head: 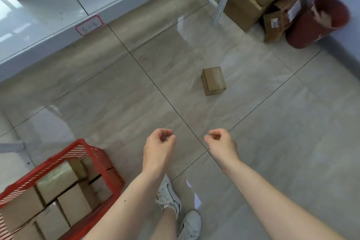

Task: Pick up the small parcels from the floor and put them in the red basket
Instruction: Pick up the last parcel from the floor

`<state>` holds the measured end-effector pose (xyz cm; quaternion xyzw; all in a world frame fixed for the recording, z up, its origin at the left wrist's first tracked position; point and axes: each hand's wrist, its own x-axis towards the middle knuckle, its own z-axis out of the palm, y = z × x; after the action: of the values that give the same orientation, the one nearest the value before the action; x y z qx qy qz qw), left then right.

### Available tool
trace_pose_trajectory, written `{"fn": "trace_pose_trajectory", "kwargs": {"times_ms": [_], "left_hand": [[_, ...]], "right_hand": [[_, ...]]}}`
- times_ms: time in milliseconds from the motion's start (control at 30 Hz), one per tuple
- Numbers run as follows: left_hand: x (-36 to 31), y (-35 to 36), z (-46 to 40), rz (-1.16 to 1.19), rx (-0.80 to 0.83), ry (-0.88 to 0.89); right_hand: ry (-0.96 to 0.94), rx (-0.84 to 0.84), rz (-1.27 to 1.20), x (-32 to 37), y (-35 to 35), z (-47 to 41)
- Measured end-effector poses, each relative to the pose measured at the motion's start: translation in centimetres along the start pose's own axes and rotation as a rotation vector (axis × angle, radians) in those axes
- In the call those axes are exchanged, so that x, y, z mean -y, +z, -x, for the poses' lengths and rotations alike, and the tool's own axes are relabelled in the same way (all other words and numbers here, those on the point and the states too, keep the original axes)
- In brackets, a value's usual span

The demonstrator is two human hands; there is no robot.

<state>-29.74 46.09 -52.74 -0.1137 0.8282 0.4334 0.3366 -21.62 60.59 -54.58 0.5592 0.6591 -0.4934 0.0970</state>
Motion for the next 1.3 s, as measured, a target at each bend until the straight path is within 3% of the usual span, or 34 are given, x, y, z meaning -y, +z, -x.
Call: {"fn": "trace_pose_trajectory", "kwargs": {"times_ms": [433, 700, 933, 1100, 1300], "left_hand": [[-11.9, 7.7, -10.1, -0.117, 0.059, 0.035], [-15.5, 16.0, -15.7, -0.150, 0.071, -0.034], [-15.4, 21.5, -21.1, -0.171, 0.120, -0.084], [-13.9, 25.6, -26.4, -0.135, 0.274, -0.107], [-10.7, 30.9, -33.5, -0.136, 0.340, -0.114]], "right_hand": [[0.025, -0.088, -0.091, 7.5, -6.6, -14.1], [0.033, -0.042, 0.029, 8.5, -10.7, -24.8], [0.037, 0.106, 0.191, 7.5, -10.9, -33.2], [0.036, 0.160, 0.197, 5.5, -9.2, -39.0], [0.078, 0.214, 0.242, 2.6, -5.6, -46.7]]}}
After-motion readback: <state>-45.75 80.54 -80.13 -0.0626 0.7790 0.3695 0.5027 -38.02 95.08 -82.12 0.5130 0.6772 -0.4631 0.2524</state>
